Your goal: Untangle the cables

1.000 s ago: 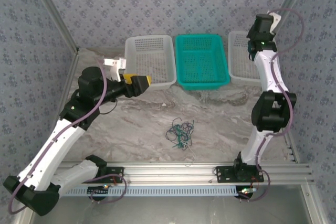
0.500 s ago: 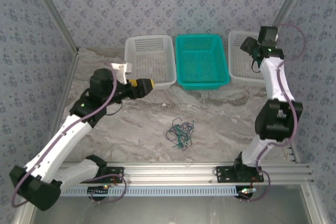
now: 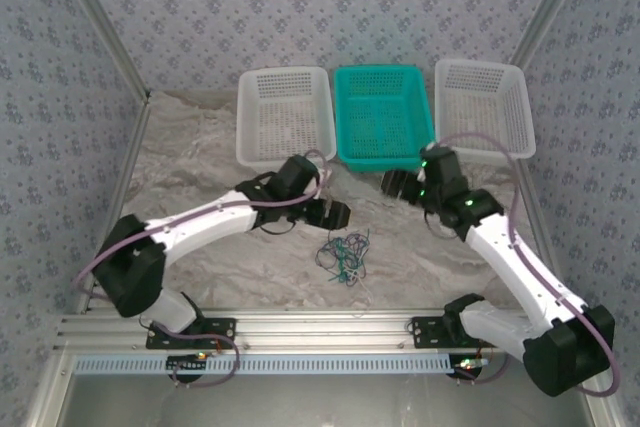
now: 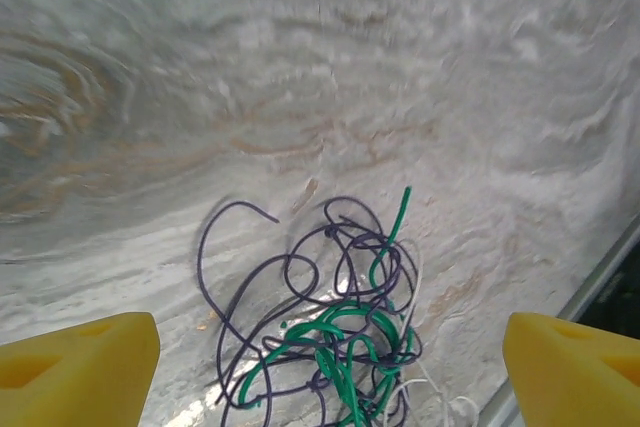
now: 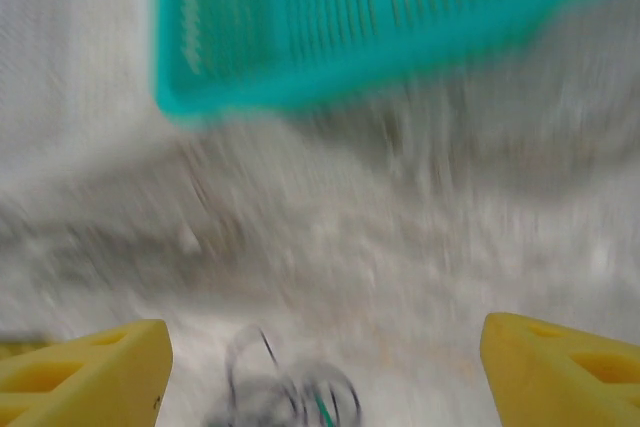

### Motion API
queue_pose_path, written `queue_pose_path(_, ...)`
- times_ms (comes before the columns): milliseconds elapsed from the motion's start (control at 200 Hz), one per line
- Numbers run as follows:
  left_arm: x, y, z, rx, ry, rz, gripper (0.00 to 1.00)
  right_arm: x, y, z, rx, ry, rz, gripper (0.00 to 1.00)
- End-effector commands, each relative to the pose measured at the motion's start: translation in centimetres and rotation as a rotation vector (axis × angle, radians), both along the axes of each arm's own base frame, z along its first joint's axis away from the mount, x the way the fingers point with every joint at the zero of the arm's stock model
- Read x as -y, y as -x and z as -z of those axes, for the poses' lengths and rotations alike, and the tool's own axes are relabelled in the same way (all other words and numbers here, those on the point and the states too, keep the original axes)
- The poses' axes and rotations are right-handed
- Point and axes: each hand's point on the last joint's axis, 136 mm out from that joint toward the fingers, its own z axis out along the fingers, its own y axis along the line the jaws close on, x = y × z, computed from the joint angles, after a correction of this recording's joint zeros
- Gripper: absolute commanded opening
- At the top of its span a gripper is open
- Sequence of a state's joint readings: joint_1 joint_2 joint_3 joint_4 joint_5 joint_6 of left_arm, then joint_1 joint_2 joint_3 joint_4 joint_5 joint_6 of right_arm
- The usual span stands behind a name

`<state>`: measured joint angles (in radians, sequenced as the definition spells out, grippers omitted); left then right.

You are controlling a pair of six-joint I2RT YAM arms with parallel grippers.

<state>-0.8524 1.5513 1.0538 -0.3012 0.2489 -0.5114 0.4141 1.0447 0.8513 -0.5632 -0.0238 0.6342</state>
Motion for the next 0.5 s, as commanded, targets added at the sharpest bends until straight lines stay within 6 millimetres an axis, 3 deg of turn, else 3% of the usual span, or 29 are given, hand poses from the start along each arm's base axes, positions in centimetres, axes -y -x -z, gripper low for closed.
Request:
queue_pose_path(0,0.8,-0.7,1.8,0.013,-0.058,0.015,0.89,0.2,5.1,4.6,-0.225,0.013,0.018,0.82)
queue_pose_path(135,1.2,0.5,5.0,-0.077,-0.104,0.066,0.88,0.8,6.9,5.6,-0.264,0.042,-0.011,0.83)
queue_pose_path(260,3.2,3.4,7.2,-0.228,-0.069,0.231,0.78,1.5,6.9,5.5,-0.253,0.083,-0.016,0.83)
queue_pose_path(325,3.3,3.5,8.3,-0.253,-0.085,0.229,0.54,1.7,6.5,5.0,-0.232,0.094,-0.014,0.83)
queue_pose_path(420,3.2,2.6,8.1,-0.219,-0.068,0.184,0.0,1.4,6.4,4.7,-0.198,0.096,-0.05,0.83)
queue_pose_path(495,3.0,1.2,7.1,-0.199,-0.006,0.121,0.0,0.2,6.7,4.9,-0.157,0.047,-0.118,0.82)
